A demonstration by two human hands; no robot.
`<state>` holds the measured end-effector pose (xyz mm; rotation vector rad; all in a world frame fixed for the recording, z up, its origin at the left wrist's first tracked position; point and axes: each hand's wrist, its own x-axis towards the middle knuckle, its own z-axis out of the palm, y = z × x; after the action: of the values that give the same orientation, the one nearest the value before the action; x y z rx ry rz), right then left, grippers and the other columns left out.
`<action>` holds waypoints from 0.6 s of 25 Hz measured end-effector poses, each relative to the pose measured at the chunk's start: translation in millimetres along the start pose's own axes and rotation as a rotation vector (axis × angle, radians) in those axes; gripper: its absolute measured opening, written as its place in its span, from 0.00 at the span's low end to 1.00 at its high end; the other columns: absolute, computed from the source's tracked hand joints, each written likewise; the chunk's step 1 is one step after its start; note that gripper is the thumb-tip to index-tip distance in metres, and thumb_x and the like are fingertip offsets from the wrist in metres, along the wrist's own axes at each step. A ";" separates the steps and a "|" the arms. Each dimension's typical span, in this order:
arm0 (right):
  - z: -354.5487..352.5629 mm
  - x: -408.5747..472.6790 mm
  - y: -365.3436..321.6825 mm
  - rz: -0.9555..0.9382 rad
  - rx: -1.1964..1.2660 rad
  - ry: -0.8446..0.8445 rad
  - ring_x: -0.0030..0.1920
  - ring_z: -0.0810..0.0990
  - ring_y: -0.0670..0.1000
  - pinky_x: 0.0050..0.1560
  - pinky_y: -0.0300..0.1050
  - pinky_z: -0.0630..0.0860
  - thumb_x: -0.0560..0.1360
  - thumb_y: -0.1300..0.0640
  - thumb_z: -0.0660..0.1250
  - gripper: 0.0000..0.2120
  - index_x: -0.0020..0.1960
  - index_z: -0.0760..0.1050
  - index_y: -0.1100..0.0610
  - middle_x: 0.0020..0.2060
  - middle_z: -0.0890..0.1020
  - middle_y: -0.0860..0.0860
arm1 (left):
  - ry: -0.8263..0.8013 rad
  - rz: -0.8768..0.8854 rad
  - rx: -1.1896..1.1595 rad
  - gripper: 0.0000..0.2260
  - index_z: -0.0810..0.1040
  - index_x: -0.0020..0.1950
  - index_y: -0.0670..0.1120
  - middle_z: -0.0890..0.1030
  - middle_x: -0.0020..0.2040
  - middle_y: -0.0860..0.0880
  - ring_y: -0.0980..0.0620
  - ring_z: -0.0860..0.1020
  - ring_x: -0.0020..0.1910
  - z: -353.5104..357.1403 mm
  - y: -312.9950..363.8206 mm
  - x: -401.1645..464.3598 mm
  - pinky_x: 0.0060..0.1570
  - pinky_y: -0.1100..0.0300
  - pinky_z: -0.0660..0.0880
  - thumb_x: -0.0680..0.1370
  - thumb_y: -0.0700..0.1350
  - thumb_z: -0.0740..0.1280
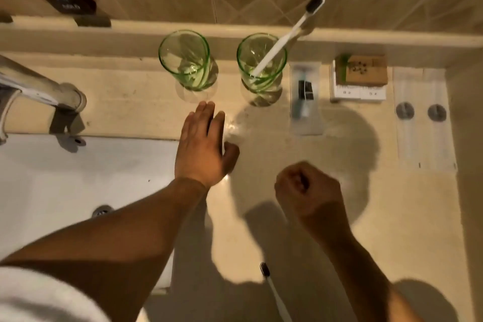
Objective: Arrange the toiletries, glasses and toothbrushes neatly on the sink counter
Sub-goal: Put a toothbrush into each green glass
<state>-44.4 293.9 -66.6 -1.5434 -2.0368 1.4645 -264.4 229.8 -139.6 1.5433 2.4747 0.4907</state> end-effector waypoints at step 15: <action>24.3 -124.2 57.7 -0.068 -0.718 -0.279 0.36 0.82 0.49 0.34 0.45 0.75 0.70 0.45 0.72 0.10 0.39 0.74 0.48 0.35 0.80 0.46 | -0.036 -0.052 0.011 0.29 0.69 0.74 0.39 0.65 0.79 0.38 0.39 0.59 0.80 -5.1 6.8 -3.0 0.80 0.45 0.52 0.76 0.51 0.63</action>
<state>29.9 176.7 -76.4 -1.5082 -2.9720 1.0065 -259.1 228.9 -132.3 1.4741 2.4874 0.4376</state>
